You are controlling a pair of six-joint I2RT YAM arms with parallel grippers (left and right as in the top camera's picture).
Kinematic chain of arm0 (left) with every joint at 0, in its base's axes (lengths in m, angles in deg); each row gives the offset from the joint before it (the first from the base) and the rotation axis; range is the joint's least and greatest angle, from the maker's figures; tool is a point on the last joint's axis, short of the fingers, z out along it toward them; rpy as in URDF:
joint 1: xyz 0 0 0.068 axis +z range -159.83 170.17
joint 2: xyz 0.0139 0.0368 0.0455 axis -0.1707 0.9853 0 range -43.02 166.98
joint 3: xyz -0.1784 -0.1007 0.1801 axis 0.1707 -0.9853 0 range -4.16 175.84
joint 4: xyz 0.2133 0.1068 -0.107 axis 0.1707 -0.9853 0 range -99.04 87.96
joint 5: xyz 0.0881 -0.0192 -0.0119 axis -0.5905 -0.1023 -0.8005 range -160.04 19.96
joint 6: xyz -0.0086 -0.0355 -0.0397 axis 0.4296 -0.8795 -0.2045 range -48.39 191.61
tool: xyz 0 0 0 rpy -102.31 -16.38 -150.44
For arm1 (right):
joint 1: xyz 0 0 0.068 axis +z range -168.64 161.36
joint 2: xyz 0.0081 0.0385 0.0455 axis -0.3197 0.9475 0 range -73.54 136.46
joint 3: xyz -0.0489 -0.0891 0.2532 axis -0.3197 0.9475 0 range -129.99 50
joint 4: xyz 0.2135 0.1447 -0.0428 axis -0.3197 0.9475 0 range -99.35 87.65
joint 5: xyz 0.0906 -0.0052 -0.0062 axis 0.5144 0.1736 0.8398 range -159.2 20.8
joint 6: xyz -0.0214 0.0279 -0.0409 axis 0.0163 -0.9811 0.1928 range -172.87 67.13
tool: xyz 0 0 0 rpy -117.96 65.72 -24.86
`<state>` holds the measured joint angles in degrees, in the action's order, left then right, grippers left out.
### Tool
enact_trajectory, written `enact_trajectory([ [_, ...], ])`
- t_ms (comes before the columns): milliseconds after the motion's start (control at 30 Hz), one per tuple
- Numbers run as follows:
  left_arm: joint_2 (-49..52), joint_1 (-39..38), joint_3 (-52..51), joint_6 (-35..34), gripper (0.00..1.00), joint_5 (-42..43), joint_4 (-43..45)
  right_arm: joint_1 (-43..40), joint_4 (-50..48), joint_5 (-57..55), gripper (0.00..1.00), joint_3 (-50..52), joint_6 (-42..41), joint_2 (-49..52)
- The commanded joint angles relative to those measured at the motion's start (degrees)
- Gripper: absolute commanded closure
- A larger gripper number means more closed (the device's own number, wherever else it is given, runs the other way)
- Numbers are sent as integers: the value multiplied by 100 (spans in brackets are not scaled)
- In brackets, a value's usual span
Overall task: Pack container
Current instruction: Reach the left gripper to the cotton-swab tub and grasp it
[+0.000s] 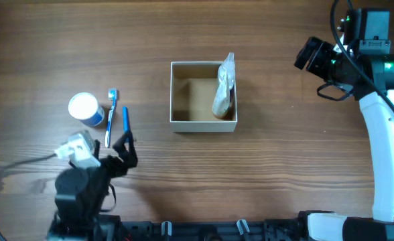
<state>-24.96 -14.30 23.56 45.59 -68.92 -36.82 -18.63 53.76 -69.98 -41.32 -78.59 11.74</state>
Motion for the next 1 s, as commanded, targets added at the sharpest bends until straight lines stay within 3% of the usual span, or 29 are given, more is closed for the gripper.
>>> enact_trajectory([
  [0,1672,26,1410,535,0,-901,-452,2,-11,87,0,-81,-66,68],
  [33,2590,35,2133,656,0,-1412,-844,2,-11,87,0,-81,-66,68],
  [100,3445,142,2802,785,0,-1617,-1147,2,-11,87,0,-81,-66,68],
  [333,5729,675,4568,839,0,-999,-1838,2,-11,87,0,-81,-66,68],
  [500,6225,1019,4590,715,0,-1174,-1906,2,-11,87,0,-81,-66,68],
  [633,6498,1628,4590,638,0,-356,-1904,2,-11,87,0,-81,-66,68],
  [867,7138,1934,4588,1390,0,63,-1978,2,-11,87,1,-81,-66,68],
  [967,7399,1932,4588,1388,0,57,-1891,2,-11,87,0,-81,-68,68],
])
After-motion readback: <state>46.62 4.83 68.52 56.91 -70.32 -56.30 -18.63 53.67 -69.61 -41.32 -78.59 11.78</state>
